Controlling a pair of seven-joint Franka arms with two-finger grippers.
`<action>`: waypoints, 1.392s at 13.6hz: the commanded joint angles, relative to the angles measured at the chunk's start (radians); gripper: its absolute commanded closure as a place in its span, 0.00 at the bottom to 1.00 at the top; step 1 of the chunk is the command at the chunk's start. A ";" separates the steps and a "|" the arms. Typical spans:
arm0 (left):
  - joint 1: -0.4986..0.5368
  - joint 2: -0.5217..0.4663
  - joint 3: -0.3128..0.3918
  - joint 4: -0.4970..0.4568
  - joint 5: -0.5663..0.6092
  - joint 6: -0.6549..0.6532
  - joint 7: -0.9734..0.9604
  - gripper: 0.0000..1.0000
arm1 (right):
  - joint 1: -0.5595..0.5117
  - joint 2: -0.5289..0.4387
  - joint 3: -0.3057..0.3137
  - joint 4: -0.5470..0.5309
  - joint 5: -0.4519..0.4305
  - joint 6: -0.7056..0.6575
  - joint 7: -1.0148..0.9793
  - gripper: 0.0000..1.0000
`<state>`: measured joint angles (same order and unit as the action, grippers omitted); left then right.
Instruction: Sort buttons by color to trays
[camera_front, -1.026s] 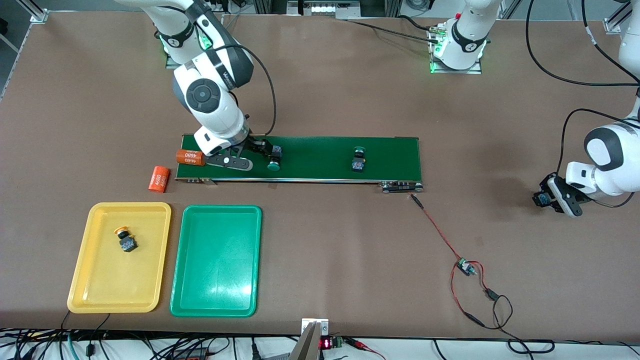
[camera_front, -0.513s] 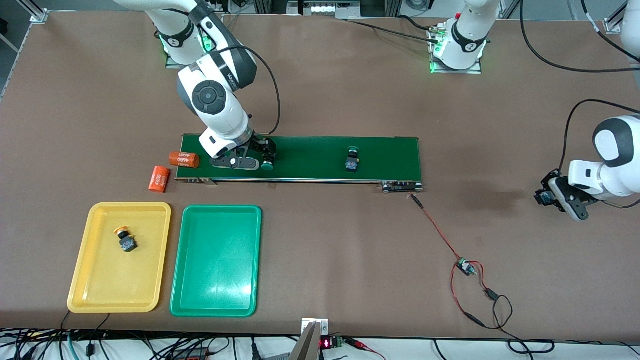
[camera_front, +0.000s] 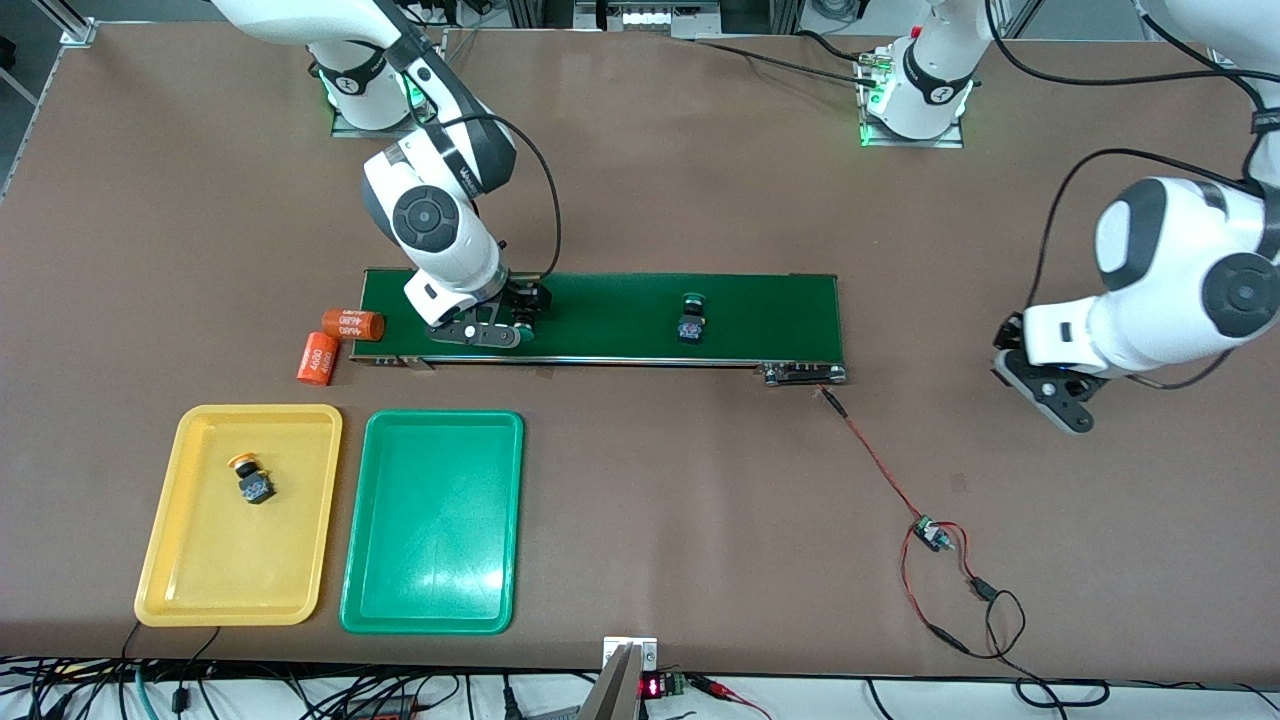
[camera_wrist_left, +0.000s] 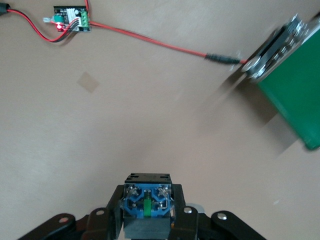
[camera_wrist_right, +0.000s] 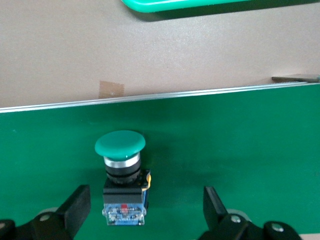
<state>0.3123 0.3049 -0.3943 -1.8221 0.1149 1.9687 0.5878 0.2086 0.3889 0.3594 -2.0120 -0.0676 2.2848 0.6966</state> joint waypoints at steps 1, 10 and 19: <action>-0.102 -0.056 0.017 -0.031 -0.024 -0.033 -0.204 1.00 | -0.011 0.018 0.004 0.018 -0.012 -0.001 -0.019 0.00; -0.332 0.008 0.017 -0.043 -0.168 0.019 -0.634 1.00 | -0.035 0.036 -0.023 0.019 -0.003 0.027 -0.091 0.59; -0.349 0.098 0.018 -0.045 -0.190 0.127 -0.657 1.00 | -0.054 0.015 -0.051 0.261 0.012 -0.223 -0.124 0.77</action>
<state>-0.0176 0.4006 -0.3869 -1.8655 -0.0551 2.0837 -0.0595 0.1637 0.4101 0.3120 -1.8700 -0.0672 2.1747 0.6099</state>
